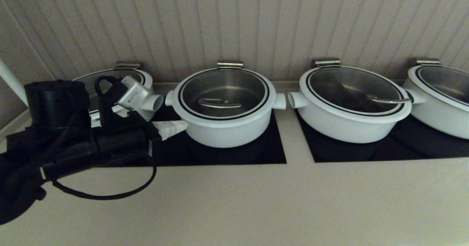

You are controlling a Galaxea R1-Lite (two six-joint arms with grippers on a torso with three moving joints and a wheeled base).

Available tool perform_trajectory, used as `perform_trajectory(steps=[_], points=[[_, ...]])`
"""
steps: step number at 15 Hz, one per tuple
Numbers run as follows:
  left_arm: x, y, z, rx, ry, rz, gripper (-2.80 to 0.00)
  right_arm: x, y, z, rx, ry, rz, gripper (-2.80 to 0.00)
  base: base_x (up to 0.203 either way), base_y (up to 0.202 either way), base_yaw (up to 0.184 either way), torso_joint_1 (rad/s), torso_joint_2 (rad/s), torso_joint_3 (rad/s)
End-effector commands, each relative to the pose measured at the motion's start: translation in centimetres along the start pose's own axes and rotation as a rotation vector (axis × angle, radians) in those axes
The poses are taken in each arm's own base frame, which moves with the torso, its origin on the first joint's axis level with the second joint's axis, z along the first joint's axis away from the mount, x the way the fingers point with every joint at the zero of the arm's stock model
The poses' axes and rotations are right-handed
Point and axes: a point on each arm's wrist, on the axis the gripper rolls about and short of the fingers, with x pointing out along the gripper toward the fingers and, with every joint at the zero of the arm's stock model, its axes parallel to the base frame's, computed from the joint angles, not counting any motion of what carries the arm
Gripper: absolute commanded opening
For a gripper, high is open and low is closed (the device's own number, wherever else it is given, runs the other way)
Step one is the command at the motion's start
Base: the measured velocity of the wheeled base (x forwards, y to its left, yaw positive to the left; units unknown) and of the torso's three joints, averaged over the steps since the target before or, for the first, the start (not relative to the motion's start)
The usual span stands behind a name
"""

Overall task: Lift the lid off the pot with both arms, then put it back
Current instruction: Open the food pot lid a small opening with the left arm

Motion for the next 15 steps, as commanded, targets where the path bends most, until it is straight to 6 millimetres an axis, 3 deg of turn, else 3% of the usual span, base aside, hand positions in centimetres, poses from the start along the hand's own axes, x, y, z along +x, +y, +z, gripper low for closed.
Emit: perform_trajectory(steps=[1, 6, 15], points=[[1.2, 0.1, -0.4, -0.003, 0.015, -0.015, -2.80, 0.0, 0.0, 0.0, 0.000, 0.003, 0.000, -2.80, 0.000, 0.000, 0.000, 0.000, 0.00, 0.000], [3.4, -0.6, 0.3, 0.011, 0.009, -0.029, -2.80, 0.0, 0.0, 0.0, 0.000, 0.003, 0.000, -2.80, 0.000, 0.000, 0.000, 0.000, 0.00, 0.000], [3.9, -2.6, 0.8, 0.025, 0.000, -0.070, -2.80, 0.0, 0.0, 0.0, -0.002, 0.004, 0.001, -2.80, 0.000, 0.000, 0.000, 0.000, 0.00, 0.000]])
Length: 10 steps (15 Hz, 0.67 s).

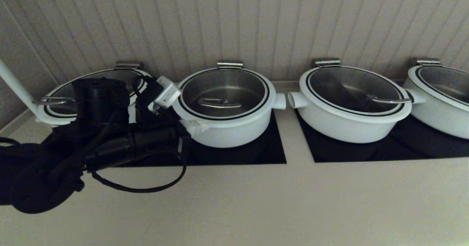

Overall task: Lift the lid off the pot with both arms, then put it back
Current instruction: Open the food pot lid a small opening with the left arm

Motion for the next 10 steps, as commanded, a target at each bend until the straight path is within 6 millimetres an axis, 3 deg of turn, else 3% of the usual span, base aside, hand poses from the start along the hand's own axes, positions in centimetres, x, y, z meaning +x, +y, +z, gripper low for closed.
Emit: perform_trajectory(steps=[1, 4, 10], points=[[0.2, -0.7, 0.3, 0.010, -0.010, -0.024, -2.80, 0.0, 0.0, 0.0, 0.000, 0.001, 0.000, -2.80, 0.000, 0.000, 0.000, 0.000, 0.00, 0.000], [0.9, -1.5, 0.7, 0.007, -0.015, -0.027, -2.80, 0.0, 0.0, 0.0, 0.000, 0.001, 0.001, -2.80, 0.000, 0.000, 0.000, 0.000, 0.00, 0.000], [2.1, -1.2, 0.1, -0.001, 0.011, -0.013, -2.80, 0.0, 0.0, 0.0, 0.000, 0.001, 0.000, -2.80, 0.000, 0.000, 0.000, 0.000, 0.00, 0.000]])
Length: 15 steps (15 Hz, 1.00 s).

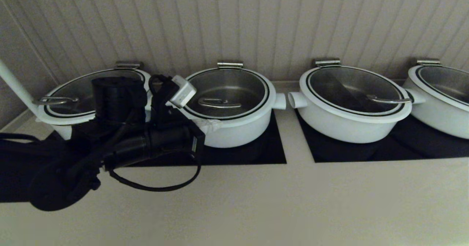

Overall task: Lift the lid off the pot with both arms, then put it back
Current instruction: Open the food pot lid a small opening with the left arm

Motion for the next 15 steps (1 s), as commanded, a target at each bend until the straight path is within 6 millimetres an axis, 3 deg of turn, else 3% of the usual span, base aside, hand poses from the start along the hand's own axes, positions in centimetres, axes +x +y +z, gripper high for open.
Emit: perform_trajectory(steps=[1, 7, 15], points=[[0.6, 0.1, -0.5, -0.002, 0.014, -0.003, -2.80, 0.0, 0.0, 0.0, 0.000, 0.002, 0.000, -2.80, 0.000, 0.000, 0.000, 0.000, 0.00, 0.000], [2.4, 1.0, 0.0, 0.014, -0.039, 0.060, -2.80, 0.0, 0.0, 0.0, 0.000, 0.001, 0.001, -2.80, 0.000, 0.000, 0.000, 0.000, 0.00, 0.000], [2.7, 1.1, -0.2, 0.018, -0.042, 0.068, -2.80, 0.0, 0.0, 0.0, 0.000, 0.001, 0.001, -2.80, 0.000, 0.000, 0.000, 0.000, 0.00, 0.000]])
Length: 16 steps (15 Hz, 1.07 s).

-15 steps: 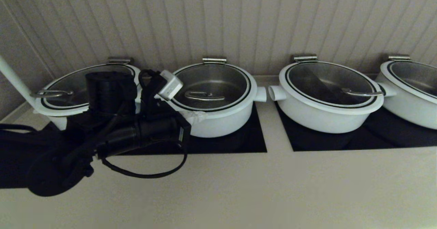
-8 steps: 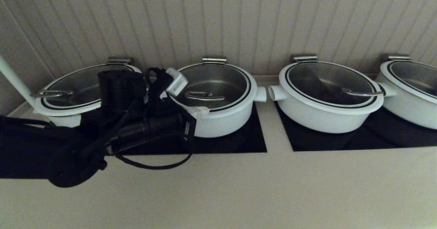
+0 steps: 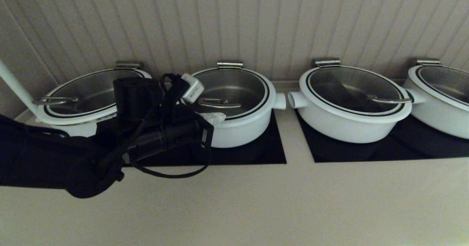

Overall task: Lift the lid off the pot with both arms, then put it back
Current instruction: Open the food pot lid a small opening with the left arm

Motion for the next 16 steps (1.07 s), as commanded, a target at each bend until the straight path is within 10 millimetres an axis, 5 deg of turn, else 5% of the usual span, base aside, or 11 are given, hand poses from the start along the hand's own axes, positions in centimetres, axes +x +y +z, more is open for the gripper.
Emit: perform_trajectory(steps=[1, 16], points=[[0.1, 0.0, -0.1, 0.001, 0.001, -0.002, -2.80, 0.0, 0.0, 0.0, 0.000, 0.001, 0.001, -2.80, 0.000, 0.000, 0.000, 0.000, 0.00, 0.000], [2.1, 3.6, -0.4, 0.057, -0.006, 0.137, -2.80, 0.0, 0.0, 0.0, 0.000, 0.003, 0.002, -2.80, 0.000, 0.000, 0.000, 0.000, 0.00, 0.000]])
